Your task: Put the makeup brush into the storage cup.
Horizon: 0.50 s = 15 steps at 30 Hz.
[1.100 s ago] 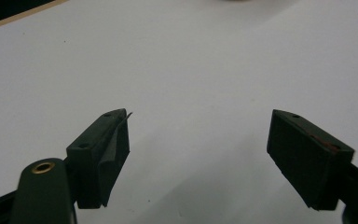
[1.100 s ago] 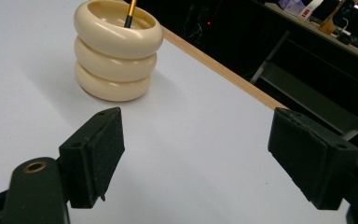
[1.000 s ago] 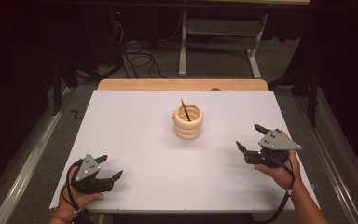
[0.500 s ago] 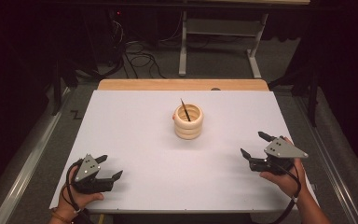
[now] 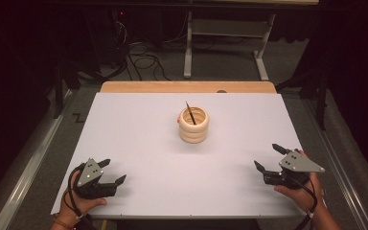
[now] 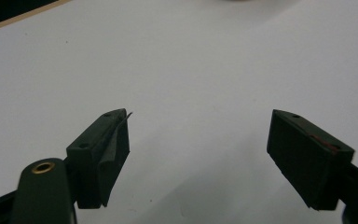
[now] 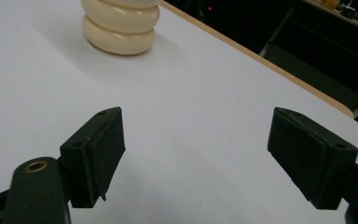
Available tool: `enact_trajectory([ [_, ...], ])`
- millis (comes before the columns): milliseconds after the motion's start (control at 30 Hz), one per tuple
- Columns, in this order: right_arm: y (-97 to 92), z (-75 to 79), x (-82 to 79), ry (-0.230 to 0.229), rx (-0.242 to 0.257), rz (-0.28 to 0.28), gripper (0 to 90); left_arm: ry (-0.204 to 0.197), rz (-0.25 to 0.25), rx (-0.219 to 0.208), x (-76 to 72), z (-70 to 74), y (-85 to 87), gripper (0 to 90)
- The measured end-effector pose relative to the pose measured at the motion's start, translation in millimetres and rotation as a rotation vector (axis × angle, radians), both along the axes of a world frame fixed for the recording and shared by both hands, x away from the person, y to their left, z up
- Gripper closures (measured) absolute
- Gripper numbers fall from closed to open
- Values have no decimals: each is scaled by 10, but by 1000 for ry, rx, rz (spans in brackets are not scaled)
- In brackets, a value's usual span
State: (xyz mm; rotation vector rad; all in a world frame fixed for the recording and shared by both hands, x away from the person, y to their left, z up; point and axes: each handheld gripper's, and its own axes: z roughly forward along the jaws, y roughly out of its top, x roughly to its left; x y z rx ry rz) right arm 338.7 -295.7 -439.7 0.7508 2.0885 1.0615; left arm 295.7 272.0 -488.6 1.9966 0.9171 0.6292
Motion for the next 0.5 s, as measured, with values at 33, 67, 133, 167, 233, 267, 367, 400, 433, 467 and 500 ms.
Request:
enact_trajectory([
  [33, -15, -11, -14, -3, -2, -1, 199, 0, -1, 0, 0, 0, -2, 217],
  [67, -28, -17, -26, -1, -4, -9, 199, 0, -2, -1, 0, 0, -4, 217],
  [133, -76, -41, -50, 1, -1, -12, 198, 0, -2, 0, 1, -1, -6, 217],
  [167, -91, -52, -57, 2, -1, -12, 198, 0, -2, 0, 1, -1, -6, 217],
  [233, -138, -74, -79, 6, 2, -22, 198, 1, -2, 2, 3, -2, -7, 217],
  [267, -150, -82, -84, 5, 0, -20, 198, 1, -2, 2, 1, -2, -9, 217],
  [367, -191, -104, -122, -1, -6, -21, 198, 1, -2, 2, 2, -2, -9, 217],
  [400, -210, -120, -140, 7, 0, -23, 198, 1, -1, 2, 4, -2, -10, 217],
  [433, -218, -128, -150, 7, -5, -28, 198, 1, -1, 3, 5, -3, -10, 217],
  [467, -225, -135, -158, 6, -7, -30, 198, 1, -1, 2, 7, -3, -12, 217],
  [500, -239, -144, -165, 4, -11, -28, 198, 2, -2, 4, 8, -2, -13, 217],
])
